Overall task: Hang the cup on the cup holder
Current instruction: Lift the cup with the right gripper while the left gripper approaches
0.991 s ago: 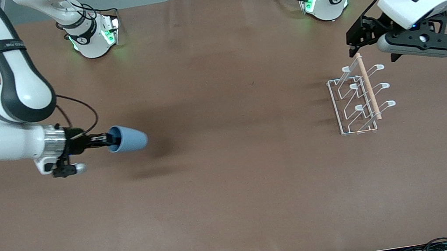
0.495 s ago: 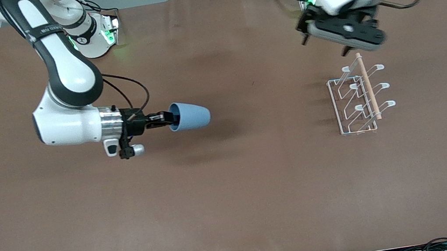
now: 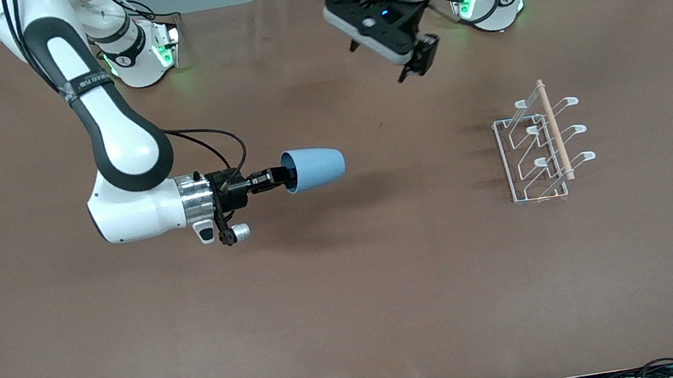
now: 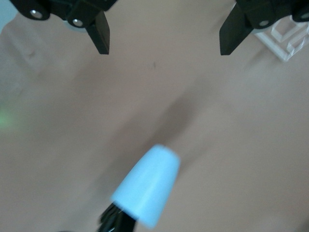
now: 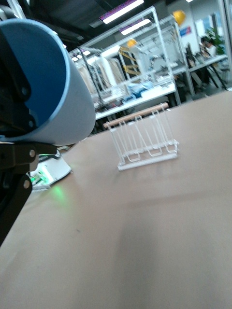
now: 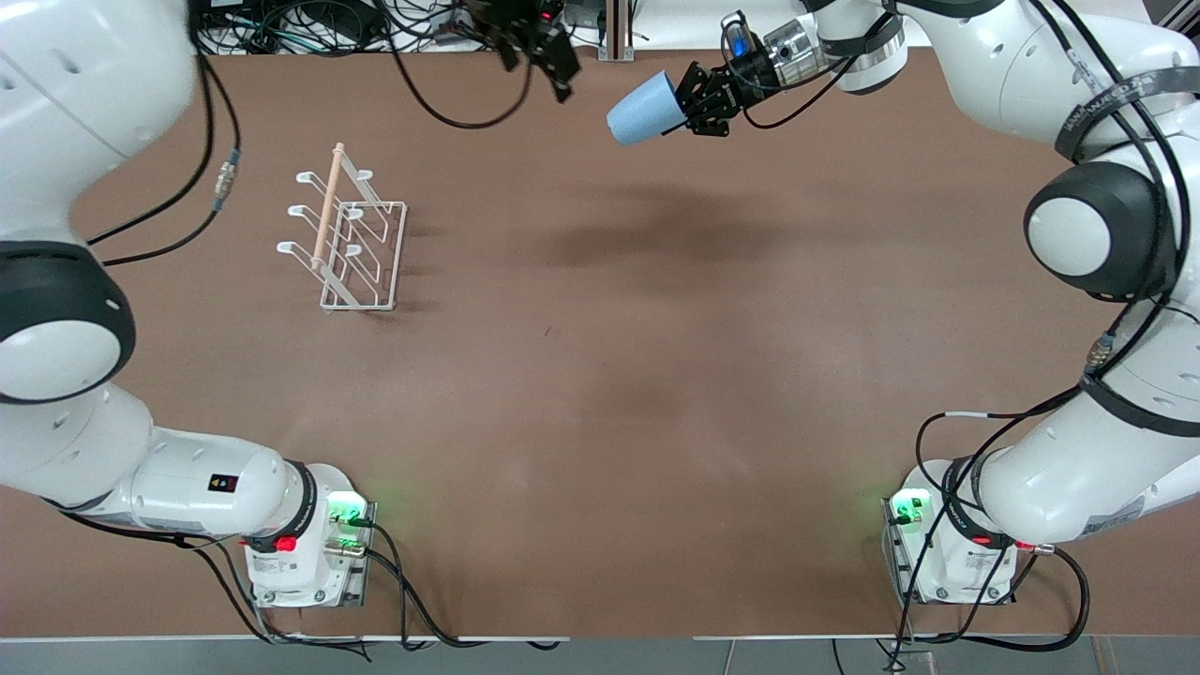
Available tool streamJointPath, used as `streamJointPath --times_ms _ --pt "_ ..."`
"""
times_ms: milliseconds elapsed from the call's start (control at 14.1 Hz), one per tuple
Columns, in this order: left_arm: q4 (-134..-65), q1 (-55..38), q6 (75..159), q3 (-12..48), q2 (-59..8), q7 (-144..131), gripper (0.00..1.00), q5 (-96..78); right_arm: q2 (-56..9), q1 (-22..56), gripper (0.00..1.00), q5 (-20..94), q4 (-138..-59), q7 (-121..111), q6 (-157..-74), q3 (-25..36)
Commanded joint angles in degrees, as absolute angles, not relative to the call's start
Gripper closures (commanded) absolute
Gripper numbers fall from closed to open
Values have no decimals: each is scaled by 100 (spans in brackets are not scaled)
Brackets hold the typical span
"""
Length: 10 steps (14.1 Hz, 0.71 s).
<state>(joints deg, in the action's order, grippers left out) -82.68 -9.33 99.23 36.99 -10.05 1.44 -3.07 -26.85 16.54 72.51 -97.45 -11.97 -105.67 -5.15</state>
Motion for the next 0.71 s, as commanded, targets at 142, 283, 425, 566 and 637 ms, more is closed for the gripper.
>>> streamJointPath --times_ms 142,283,425,566,637 --pt "-8139 -1239 10634 3718 -1643 808 0 -325 -3041 1485 99 7681 -9527 -1669 -9871 -545" --pt "-8139 -1344 10958 3718 -1897 1106 0 -299 -3111 1494 99 7734 -9527 -1731 -9826 -545" --pt "-8139 -1406 11240 3718 -2091 1300 0 -273 -3225 1494 99 7865 -9536 -1880 -9608 -545" --pt "-8139 -1459 11425 3709 -2240 1388 0 -185 -3357 1424 99 7989 -9571 -2204 -9205 -545" --pt "-8139 -1476 11495 3718 -2346 1441 0 -19 -3418 1346 99 7989 -9571 -2310 -9002 -545"
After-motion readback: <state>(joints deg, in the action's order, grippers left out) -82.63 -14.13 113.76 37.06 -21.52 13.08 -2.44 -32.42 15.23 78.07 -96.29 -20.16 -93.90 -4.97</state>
